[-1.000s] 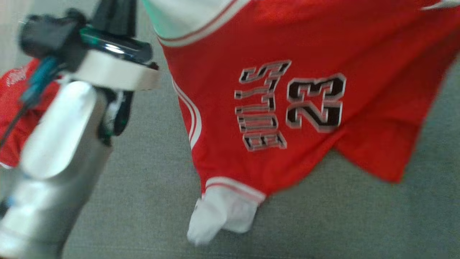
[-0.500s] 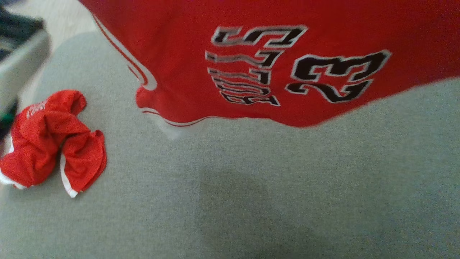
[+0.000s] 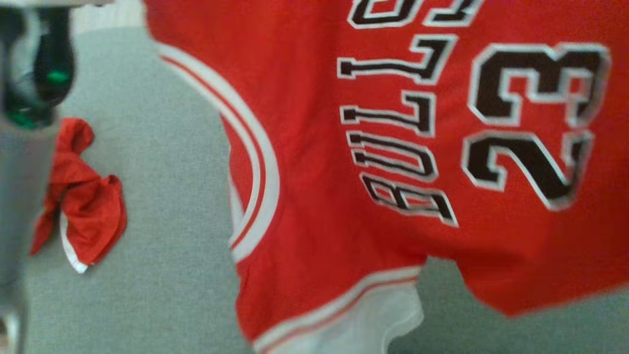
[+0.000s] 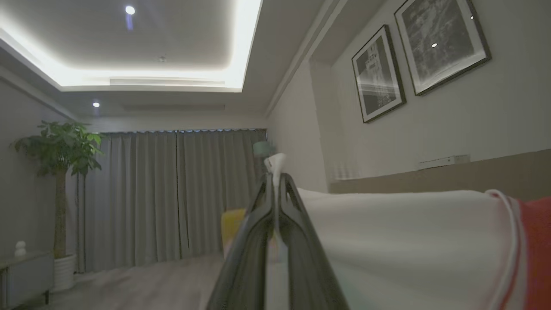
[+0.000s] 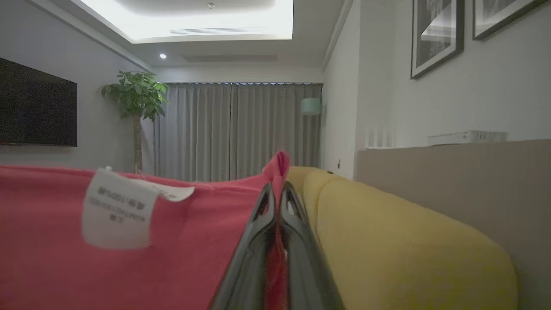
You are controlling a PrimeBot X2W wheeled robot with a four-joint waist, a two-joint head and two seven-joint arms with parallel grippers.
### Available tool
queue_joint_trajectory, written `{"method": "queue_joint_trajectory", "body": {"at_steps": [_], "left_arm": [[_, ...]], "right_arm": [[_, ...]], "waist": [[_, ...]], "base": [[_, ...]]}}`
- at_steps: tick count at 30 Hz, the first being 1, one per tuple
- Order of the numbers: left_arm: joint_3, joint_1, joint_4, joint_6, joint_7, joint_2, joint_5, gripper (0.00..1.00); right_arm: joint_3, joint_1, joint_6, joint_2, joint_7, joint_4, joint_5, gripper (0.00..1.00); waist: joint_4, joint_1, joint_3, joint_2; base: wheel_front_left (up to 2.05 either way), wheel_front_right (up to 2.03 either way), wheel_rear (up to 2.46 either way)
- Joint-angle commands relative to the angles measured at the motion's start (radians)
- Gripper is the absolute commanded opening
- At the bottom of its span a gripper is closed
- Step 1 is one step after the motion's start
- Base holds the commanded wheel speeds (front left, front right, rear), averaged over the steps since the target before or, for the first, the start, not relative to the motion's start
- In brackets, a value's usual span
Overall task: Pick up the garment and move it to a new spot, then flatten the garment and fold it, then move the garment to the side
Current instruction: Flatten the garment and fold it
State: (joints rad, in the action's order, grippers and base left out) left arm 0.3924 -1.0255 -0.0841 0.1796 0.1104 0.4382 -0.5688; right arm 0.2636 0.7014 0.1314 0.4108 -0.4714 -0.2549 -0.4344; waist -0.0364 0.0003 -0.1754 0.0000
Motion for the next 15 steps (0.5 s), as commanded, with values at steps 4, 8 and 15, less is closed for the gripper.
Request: {"method": "queue_joint_trajectory", "body": {"at_steps": [4, 8, 15], "left_arm": [[-0.037, -0.093, 0.211, -0.048, -0.092, -0.032, -0.037, 0.00], [-0.061, -0.178, 0.434, -0.089, -0.234, -0.095, -0.052, 0.00], [-0.077, -0.317, 0.759, -0.125, -0.344, -0.159, -0.047, 0.00]], "right_arm": [[-0.076, 0.134, -0.001, -0.033, 0.072, 0.173, -0.026, 0.00], [-0.148, 0.265, -0.001, -0.078, 0.171, 0.390, -0.038, 0.00], [-0.290, 0.428, -0.001, -0.115, 0.322, 0.712, -0.049, 0.00]], "waist": [[0.022, -0.0003, -0.023, 0.0000], [0.041, -0.0003, -0.015, 0.0000], [0.046, -0.0003, -0.006, 0.0000]], "base": [[0.00, 0.00, 0.00], [0.00, 0.00, 0.00], [0.00, 0.00, 0.00]]}}
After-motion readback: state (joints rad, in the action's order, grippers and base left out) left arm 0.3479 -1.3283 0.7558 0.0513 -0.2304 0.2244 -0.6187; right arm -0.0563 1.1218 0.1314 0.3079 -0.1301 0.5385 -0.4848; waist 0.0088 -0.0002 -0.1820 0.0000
